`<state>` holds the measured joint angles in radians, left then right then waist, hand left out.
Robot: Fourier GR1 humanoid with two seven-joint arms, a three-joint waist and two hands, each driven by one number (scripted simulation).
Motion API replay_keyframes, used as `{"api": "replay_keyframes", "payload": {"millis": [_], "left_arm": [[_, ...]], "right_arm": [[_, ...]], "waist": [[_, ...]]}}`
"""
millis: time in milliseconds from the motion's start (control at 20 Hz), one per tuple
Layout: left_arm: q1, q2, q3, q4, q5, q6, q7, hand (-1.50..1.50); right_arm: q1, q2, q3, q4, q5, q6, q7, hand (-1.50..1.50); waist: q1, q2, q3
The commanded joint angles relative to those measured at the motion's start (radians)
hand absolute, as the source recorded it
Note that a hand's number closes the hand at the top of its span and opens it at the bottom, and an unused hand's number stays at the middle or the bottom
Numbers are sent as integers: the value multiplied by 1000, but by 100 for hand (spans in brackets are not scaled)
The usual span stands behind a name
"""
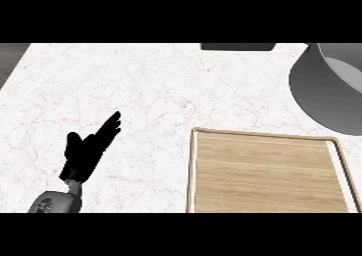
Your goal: Pick the pear from the tray and place it in the pot
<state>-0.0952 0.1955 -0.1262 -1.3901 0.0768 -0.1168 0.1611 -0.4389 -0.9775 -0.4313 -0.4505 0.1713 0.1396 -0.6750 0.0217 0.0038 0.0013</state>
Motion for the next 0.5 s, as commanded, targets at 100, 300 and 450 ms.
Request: {"api": "replay_keyframes", "payload": {"millis": [100,300,450], "left_arm": [[-11,-52,-35,-10,-36,33,30,0],[-71,-34,11,60,-14,2,0,0],[-3,-46,-23,12,-31,1,-9,0]], "right_arm": [[-171,-19,106,30,115,-20,121,150],[-312,14,193,11,195,-23,275,150],[-316,62,237,44,256,-67,254,150]], "waist": [[7,4,0],[17,8,-1],[15,6,0]]}}
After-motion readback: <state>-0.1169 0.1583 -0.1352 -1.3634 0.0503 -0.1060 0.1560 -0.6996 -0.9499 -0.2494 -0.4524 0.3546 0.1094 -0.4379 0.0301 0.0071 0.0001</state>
